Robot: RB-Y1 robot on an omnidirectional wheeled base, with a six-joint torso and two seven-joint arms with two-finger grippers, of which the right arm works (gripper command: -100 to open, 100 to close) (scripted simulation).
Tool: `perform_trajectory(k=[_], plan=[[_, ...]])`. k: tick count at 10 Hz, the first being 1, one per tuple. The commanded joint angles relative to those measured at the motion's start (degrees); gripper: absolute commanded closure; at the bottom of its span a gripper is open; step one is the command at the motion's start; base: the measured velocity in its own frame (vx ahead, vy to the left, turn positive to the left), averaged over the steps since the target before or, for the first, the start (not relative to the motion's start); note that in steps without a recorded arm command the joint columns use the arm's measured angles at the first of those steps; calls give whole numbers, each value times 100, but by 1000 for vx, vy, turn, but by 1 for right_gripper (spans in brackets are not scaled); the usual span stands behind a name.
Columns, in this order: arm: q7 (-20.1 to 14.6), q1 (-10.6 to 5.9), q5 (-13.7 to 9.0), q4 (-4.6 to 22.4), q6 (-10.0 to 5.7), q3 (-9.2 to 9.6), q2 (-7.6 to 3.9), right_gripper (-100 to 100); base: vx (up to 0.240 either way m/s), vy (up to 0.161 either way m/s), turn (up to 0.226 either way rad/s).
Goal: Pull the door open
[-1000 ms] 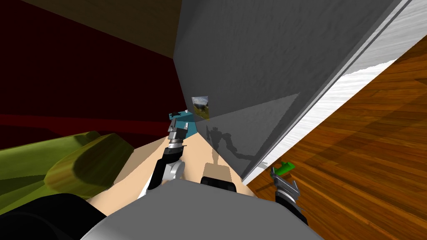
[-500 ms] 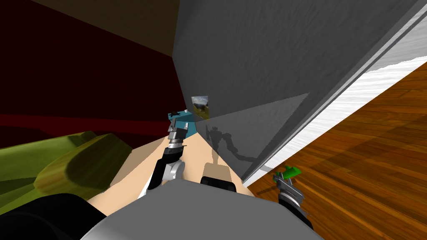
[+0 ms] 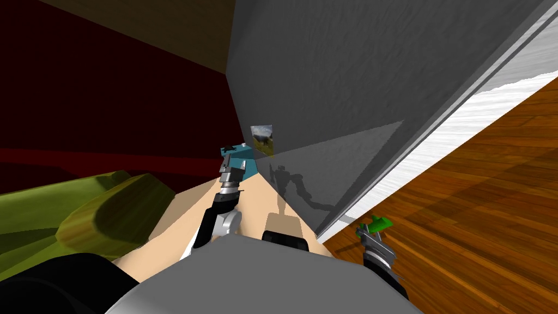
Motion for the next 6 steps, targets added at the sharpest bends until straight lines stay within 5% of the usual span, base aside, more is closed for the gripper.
perform_trajectory(k=[1, 6], plan=[[-43, 37, 54, -74, 46, 95, -26, 100, -219, 8, 74], [-266, 107, 293, -316, 149, 472, -195, 100, -240, 36, 67]])
